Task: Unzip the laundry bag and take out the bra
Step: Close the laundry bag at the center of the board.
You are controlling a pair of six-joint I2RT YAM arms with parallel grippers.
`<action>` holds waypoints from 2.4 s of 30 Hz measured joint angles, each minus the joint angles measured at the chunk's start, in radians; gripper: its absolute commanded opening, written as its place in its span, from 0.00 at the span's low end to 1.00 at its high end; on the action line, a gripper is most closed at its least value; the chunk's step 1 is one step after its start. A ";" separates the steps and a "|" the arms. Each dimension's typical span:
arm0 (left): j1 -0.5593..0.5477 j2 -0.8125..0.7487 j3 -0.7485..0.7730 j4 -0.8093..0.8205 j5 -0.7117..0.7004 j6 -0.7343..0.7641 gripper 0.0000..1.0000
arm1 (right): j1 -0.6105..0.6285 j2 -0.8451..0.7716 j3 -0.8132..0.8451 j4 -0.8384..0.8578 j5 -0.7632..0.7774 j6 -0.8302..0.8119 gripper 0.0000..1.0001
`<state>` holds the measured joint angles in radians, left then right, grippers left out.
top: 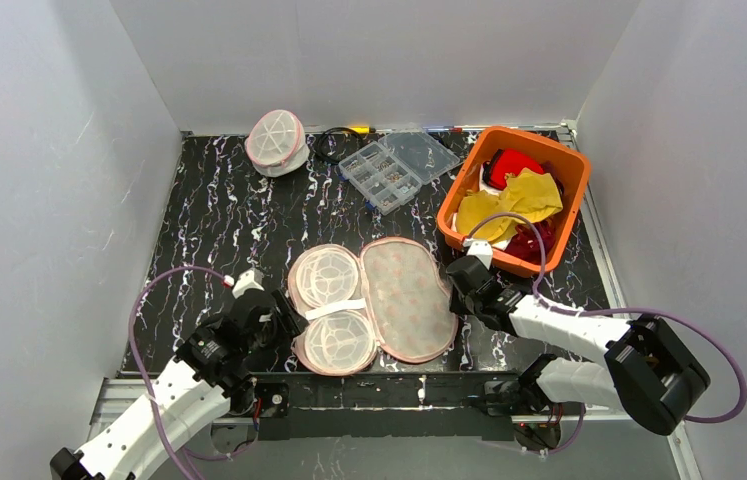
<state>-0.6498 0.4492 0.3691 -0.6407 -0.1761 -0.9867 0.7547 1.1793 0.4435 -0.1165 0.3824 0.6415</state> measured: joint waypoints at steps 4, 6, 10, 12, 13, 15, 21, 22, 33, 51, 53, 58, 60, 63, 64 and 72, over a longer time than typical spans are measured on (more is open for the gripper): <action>0.000 -0.014 0.000 -0.009 -0.003 -0.001 0.55 | 0.000 -0.028 -0.009 -0.034 -0.001 0.021 0.01; 0.000 -0.012 0.000 -0.012 -0.006 0.000 0.54 | 0.000 -0.056 -0.015 -0.067 -0.003 0.031 0.01; 0.000 0.018 0.007 -0.011 -0.009 0.007 0.53 | -0.001 -0.122 -0.016 -0.137 -0.010 0.049 0.01; 0.000 0.038 0.008 -0.012 -0.008 0.011 0.52 | -0.002 -0.169 -0.016 -0.167 -0.017 0.063 0.01; 0.000 0.048 0.008 -0.012 -0.008 0.013 0.52 | -0.002 -0.191 -0.016 -0.181 -0.019 0.066 0.01; 0.000 0.064 0.008 -0.011 -0.008 0.020 0.52 | -0.002 -0.253 -0.013 -0.213 -0.026 0.073 0.01; 0.000 0.150 0.026 0.016 0.002 0.044 0.51 | -0.002 -0.363 0.043 -0.310 -0.031 0.082 0.01; 0.000 0.168 0.034 0.023 0.006 0.048 0.51 | -0.002 -0.376 0.052 -0.320 -0.033 0.082 0.01; 0.000 0.401 0.103 0.143 0.066 0.108 0.48 | -0.002 -0.485 0.048 -0.409 -0.105 0.113 0.63; 0.000 0.469 0.200 0.201 0.079 0.187 0.48 | -0.006 -0.068 0.032 -0.193 -0.022 0.048 0.43; 0.000 0.478 0.190 0.209 0.079 0.189 0.48 | -0.007 -0.025 0.040 -0.164 -0.013 0.035 0.33; 0.000 0.513 0.178 0.224 0.080 0.193 0.48 | -0.010 0.014 0.051 -0.130 0.013 0.036 0.01; 0.000 0.514 0.169 0.235 0.079 0.193 0.48 | -0.014 0.008 0.049 -0.134 0.008 0.042 0.01; 0.000 0.513 0.153 0.245 0.079 0.192 0.48 | -0.014 -0.049 0.042 -0.180 -0.007 0.052 0.01; 0.000 0.513 0.148 0.245 0.077 0.192 0.48 | -0.014 -0.085 0.042 -0.201 -0.013 0.053 0.01; 0.000 0.512 0.144 0.245 0.057 0.192 0.48 | -0.015 -0.315 0.204 -0.351 -0.141 -0.045 0.01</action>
<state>-0.6502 0.9615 0.5129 -0.3962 -0.1188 -0.7948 0.7399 0.8642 0.6476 -0.4671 0.2417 0.5968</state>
